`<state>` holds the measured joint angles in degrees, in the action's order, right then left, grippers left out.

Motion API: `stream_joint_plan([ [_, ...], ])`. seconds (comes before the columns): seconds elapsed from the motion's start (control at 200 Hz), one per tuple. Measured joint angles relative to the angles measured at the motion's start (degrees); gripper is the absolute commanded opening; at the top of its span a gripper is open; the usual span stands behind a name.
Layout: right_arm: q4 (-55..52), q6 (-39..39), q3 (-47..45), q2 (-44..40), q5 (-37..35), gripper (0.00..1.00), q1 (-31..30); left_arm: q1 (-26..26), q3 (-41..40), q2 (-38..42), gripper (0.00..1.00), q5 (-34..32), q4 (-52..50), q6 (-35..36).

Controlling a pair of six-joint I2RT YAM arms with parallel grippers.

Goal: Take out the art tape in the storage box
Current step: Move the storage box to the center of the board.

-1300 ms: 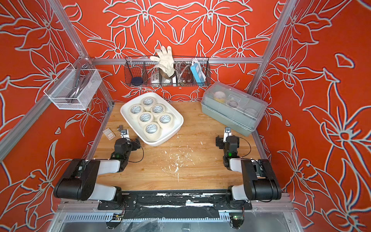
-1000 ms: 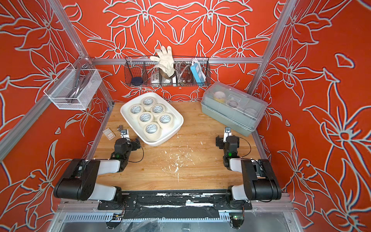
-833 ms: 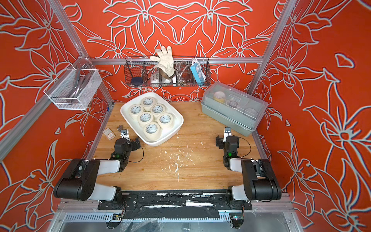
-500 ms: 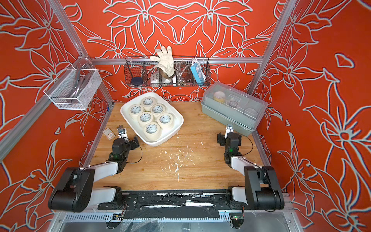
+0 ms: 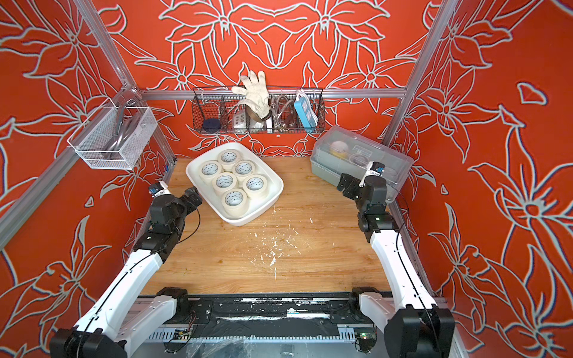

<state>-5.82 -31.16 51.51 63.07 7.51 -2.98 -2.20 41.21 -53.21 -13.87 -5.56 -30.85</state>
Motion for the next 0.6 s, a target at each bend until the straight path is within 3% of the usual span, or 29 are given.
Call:
stream_joint_plan([
  [0.13, -5.1, -0.8, 3.0, 6.8, 9.2, 0.90, -2.4, 0.0, 6.3, -5.1, 0.98, 6.3, -8.6, -1.7],
  [0.25, -6.8, -0.8, 3.0, 8.7, 13.4, 0.90, -5.1, 0.0, 9.7, -9.4, 0.98, 9.9, -14.9, -2.2],
  [0.601, -9.3, 1.7, 4.2, 14.5, 13.9, 0.88, -11.8, 0.4, 21.9, -23.0, 0.98, 15.9, -26.3, -1.9],
])
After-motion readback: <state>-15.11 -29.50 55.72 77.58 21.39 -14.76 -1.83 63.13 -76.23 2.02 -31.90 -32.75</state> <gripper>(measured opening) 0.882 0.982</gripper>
